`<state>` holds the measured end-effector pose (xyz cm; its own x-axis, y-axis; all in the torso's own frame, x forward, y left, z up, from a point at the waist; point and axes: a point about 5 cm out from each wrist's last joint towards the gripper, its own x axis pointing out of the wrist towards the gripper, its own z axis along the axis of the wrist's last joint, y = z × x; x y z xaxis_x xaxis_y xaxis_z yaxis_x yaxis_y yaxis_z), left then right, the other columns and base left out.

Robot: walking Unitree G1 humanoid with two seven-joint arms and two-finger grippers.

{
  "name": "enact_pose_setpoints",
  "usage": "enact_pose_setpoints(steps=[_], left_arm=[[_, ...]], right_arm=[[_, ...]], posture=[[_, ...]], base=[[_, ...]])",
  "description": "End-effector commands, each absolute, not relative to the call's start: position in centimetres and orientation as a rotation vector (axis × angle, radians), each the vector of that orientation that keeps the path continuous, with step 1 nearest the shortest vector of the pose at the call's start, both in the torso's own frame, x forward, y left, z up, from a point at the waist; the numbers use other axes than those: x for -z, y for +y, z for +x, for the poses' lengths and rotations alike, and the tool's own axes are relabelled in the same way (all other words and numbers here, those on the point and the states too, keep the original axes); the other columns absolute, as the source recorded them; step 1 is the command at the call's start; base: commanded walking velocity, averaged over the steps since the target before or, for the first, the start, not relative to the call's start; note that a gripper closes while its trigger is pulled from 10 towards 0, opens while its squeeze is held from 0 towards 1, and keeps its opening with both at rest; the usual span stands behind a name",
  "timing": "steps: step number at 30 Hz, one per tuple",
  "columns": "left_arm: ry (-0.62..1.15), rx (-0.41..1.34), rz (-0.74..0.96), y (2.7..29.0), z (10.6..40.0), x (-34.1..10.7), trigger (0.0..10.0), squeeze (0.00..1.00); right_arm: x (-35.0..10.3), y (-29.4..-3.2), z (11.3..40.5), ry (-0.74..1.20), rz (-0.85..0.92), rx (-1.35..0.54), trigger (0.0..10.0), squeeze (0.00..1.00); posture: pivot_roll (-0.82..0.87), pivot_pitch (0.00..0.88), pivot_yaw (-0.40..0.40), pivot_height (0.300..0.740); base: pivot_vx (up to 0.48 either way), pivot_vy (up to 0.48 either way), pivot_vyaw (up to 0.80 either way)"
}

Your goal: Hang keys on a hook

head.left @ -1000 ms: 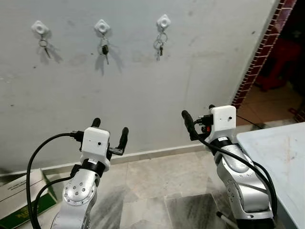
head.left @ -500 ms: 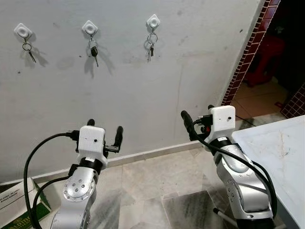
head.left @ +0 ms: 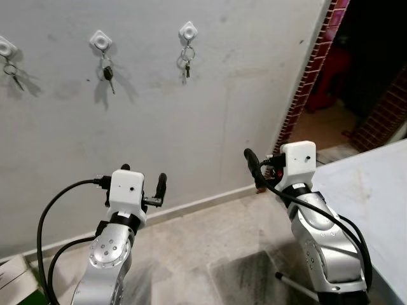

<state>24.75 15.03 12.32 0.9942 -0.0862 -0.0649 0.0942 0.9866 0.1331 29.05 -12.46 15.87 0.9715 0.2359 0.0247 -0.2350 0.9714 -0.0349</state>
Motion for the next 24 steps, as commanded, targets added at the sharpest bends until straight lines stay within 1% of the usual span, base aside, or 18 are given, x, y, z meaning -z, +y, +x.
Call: enact_pose_setpoints(steps=[1,24], left_arm=[[0.039,0.115,0.139,14.42,24.85,-12.65,10.0,0.0],[0.049,0.133,0.154,14.43,24.84,-12.61,10.0,0.0]], right_arm=[[-15.65,-13.25,29.22,-0.011,-0.043,-0.213,10.0,0.0],[-15.53,-13.27,29.12,-0.011,-0.041,-0.2,10.0,0.0]], posture=[[0.09,0.0,0.018,0.74],[0.08,0.0,0.041,0.74]], base=[[0.0,0.0,-0.76],[0.0,0.0,-0.76]])
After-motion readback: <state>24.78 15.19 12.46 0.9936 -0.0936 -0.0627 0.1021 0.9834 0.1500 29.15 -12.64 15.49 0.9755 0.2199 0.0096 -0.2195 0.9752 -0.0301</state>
